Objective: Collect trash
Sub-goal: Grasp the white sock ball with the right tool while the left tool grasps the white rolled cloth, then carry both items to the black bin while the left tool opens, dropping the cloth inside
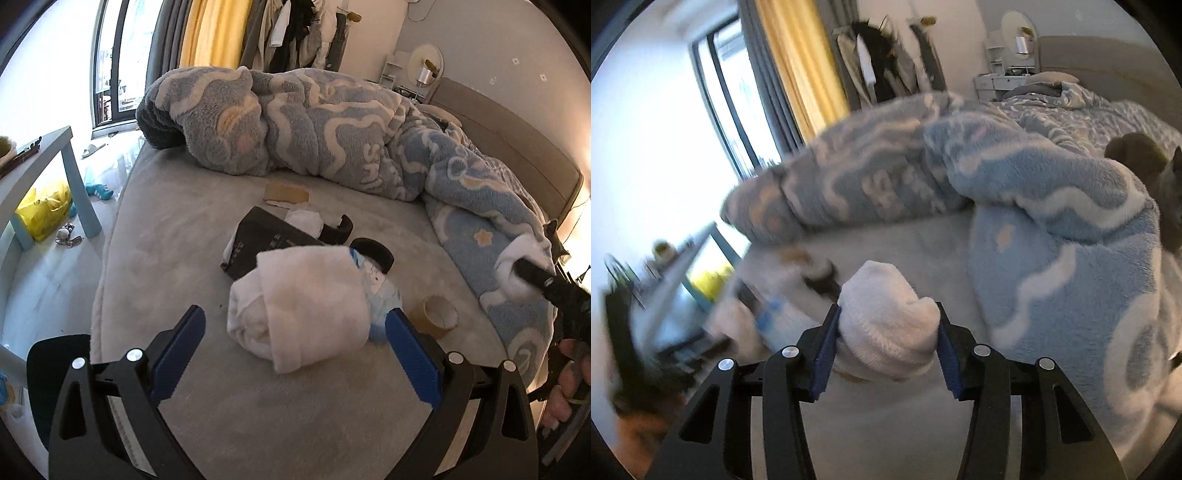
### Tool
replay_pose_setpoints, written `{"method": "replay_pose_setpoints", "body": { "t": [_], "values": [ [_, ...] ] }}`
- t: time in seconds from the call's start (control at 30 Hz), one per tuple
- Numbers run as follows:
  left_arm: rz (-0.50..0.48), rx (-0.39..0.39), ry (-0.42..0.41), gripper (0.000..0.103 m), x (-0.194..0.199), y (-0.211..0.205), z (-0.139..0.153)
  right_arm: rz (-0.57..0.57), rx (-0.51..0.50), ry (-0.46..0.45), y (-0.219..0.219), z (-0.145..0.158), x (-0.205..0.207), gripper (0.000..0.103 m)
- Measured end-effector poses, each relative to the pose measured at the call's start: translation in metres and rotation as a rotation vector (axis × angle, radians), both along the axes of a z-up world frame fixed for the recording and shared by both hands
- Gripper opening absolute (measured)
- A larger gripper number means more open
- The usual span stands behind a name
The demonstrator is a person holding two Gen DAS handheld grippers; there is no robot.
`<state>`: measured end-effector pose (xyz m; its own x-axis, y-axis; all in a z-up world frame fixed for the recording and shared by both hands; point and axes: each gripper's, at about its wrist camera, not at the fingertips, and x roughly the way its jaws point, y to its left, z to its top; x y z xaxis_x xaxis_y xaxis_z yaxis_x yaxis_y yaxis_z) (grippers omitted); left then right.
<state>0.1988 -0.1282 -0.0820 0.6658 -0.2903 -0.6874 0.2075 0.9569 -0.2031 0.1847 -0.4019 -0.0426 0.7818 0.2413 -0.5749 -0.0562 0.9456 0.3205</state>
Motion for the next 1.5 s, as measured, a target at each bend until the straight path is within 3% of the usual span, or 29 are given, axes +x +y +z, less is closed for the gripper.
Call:
{"method": "replay_pose_setpoints", "body": {
  "t": [0.1, 0.23, 0.33, 0.43, 0.57, 0.83, 1.23, 1.5],
  "values": [
    [0.019, 0.015, 0.024, 0.099, 0.008, -0.001, -0.006, 0.018, 0.007, -0.018, 0.011, 0.008, 0.005, 0.05],
    [0.019, -0.025, 0.049, 0.096, 0.012, 0.005, -0.01, 0.041, 0.043, -0.025, 0.019, 0.014, 0.015, 0.05],
    [0.004, -0.033, 0.056, 0.078, 0.013, 0.01, -0.01, 0.068, 0.047, -0.019, 0.035, 0.016, 0.021, 0.05],
    [-0.012, -0.091, 0.088, 0.067, 0.013, 0.02, -0.012, 0.101, 0.048, -0.019, 0.052, 0.017, 0.021, 0.05],
    [-0.042, -0.069, 0.058, 0.054, 0.005, 0.029, -0.002, 0.128, 0.007, -0.036, 0.08, 0.022, 0.022, 0.05],
    [-0.058, -0.128, 0.066, 0.024, -0.003, 0.065, 0.006, 0.173, 0.019, -0.074, 0.123, 0.03, 0.029, 0.05],
    [-0.01, -0.11, 0.007, 0.019, -0.015, 0.116, 0.03, 0.254, 0.014, -0.076, 0.184, 0.033, 0.037, 0.049],
    [0.072, -0.016, 0.022, 0.019, -0.02, 0.162, 0.027, 0.324, -0.024, -0.074, 0.227, 0.033, 0.037, 0.05]
  ]
}}
